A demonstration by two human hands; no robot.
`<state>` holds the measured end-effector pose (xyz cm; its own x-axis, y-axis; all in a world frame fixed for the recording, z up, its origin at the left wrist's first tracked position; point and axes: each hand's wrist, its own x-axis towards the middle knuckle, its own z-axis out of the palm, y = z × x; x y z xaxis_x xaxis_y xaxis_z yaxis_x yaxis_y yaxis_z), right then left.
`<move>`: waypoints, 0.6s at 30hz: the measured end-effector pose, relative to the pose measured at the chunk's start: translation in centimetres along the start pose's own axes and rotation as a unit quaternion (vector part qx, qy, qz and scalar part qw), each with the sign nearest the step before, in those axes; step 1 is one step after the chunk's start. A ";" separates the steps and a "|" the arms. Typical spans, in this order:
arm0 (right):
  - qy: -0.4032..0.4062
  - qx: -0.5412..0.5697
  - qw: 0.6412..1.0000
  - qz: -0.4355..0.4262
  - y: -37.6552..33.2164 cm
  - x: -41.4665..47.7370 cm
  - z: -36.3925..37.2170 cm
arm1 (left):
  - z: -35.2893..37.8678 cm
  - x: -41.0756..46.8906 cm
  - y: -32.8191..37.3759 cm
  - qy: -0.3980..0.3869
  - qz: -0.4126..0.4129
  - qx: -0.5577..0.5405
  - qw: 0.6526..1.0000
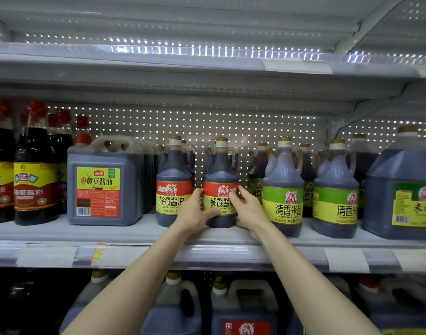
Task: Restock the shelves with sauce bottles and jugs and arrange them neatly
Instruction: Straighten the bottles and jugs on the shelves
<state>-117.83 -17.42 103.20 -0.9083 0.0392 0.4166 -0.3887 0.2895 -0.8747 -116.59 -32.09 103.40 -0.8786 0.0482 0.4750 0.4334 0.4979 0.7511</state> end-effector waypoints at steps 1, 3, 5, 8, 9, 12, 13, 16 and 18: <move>0.000 0.001 1.000 0.001 -0.1 -0.1 0.0 | 0.0 0.0 -0.1 0.000 0.000 0.001 1.000; -0.001 0.003 1.000 0.002 -0.3 -0.3 -0.1 | 0.0 0.0 -0.1 -0.001 0.000 0.003 1.000; 0.002 0.002 1.000 -0.002 -0.3 -0.3 -0.2 | 0.0 0.1 -0.1 -0.002 0.000 0.000 1.000; 0.004 0.000 1.000 -0.006 -0.3 -0.2 -0.1 | 0.0 0.2 -0.2 -0.004 -0.001 -0.001 1.000; 0.002 0.001 1.000 -0.004 -0.3 -0.3 -0.1 | 0.0 0.2 -0.2 -0.004 0.000 0.000 1.000; 0.001 0.004 1.000 -0.001 -0.4 -0.3 -0.1 | 0.0 0.1 -0.2 -0.007 -0.003 -0.004 1.000; 0.001 0.003 1.000 -0.002 -0.4 -0.4 -0.2 | 0.0 0.1 -0.2 -0.008 -0.004 -0.007 1.000; 0.005 0.005 1.000 -0.003 -0.3 -0.4 -0.1 | 0.1 0.2 -0.3 -0.010 -0.004 -0.006 1.000; 0.005 0.002 1.000 -0.002 -0.3 -0.3 0.0 | 0.0 0.2 -0.3 -0.006 -0.005 -0.007 1.000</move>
<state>-117.46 -17.49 103.30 -0.9048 0.0479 0.4232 -0.3936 0.2855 -0.8738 -116.89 -32.22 103.22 -0.8854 0.0544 0.4616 0.4274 0.4856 0.7626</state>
